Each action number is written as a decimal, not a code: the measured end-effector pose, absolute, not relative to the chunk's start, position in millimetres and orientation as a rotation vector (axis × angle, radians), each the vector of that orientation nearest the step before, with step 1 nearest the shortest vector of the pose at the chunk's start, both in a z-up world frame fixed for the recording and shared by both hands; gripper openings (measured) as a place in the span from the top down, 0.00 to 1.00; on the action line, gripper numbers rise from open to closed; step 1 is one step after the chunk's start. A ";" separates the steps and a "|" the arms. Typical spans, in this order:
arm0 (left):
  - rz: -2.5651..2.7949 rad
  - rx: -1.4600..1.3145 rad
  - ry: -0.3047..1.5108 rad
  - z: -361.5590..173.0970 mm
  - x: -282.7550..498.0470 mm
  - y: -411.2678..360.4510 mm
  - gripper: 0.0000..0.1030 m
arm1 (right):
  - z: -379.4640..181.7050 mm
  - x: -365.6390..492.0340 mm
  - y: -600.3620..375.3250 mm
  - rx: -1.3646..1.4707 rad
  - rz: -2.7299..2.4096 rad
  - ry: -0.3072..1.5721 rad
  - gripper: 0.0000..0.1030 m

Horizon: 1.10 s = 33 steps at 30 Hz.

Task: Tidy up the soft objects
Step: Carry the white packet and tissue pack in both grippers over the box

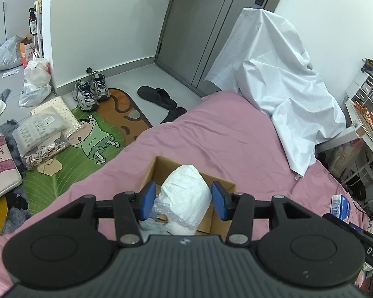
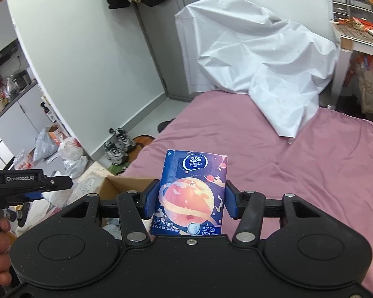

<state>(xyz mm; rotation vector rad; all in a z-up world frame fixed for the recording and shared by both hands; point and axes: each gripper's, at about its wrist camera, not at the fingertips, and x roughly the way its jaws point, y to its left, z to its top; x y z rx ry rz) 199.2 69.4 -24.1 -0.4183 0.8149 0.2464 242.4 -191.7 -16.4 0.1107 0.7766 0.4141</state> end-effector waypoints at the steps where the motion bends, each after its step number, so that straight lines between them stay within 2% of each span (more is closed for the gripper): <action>1: 0.247 -0.424 0.817 -25.5 199.6 73.4 0.54 | -17.1 242.2 -188.7 0.111 0.418 0.779 0.50; 22: 0.228 -0.513 0.880 -71.4 234.3 118.2 0.54 | -46.6 251.1 -102.4 0.064 0.551 0.844 0.49; 25: 0.223 -0.517 0.892 -77.5 241.0 118.6 0.54 | -53.6 255.5 -93.1 0.070 0.598 0.881 0.41; 26: 0.219 -0.519 0.897 -79.2 242.8 118.4 0.54 | -56.0 256.7 -92.2 0.074 0.595 0.890 0.31; 27: 0.215 -0.520 0.900 -80.7 244.3 117.8 0.54 | -57.6 258.0 -92.3 0.073 0.578 0.895 0.26; 33: 0.187 -0.519 0.918 -90.1 254.1 113.4 0.54 | -63.3 268.9 -109.0 0.124 0.474 0.934 0.23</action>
